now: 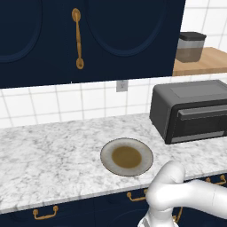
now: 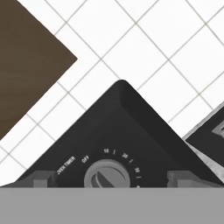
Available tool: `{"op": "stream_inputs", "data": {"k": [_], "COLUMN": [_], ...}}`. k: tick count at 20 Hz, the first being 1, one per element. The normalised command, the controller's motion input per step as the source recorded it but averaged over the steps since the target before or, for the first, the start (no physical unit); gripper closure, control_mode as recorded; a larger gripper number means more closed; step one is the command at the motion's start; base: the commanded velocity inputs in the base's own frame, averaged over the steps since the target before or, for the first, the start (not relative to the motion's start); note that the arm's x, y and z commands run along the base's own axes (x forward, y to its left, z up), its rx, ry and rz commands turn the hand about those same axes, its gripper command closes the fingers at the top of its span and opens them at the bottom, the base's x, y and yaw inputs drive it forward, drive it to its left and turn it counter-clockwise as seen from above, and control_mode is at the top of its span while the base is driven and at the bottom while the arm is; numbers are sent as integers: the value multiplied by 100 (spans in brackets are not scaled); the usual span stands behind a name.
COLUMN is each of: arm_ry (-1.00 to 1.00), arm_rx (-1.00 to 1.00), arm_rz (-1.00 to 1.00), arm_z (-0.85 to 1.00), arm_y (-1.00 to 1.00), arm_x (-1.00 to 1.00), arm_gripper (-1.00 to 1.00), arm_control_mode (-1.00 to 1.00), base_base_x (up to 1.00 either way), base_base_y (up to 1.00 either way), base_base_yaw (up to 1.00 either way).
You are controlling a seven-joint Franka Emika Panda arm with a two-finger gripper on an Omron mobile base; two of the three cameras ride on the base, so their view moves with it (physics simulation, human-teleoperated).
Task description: Pick up the kebab skewer and baguette bread, and place them inside the toaster oven. Close the toaster oven door and start by setting the timer.
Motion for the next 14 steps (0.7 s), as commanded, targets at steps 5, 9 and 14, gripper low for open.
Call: {"op": "stream_inputs", "data": {"k": [5, 9, 14], "arm_ry": [0, 0, 0], "arm_rx": [0, 0, 0], "arm_rz": [0, 0, 0], "arm_z": [0, 0, 0], "arm_y": [0, 0, 0], "arm_x": [0, 0, 0], "arm_gripper": [-100, -100, 100], "arm_control_mode": [-100, -100, -100], "base_base_x": [0, 0, 0], "base_base_y": [0, 0, 0], "base_base_yaw": [0, 0, 0]}}
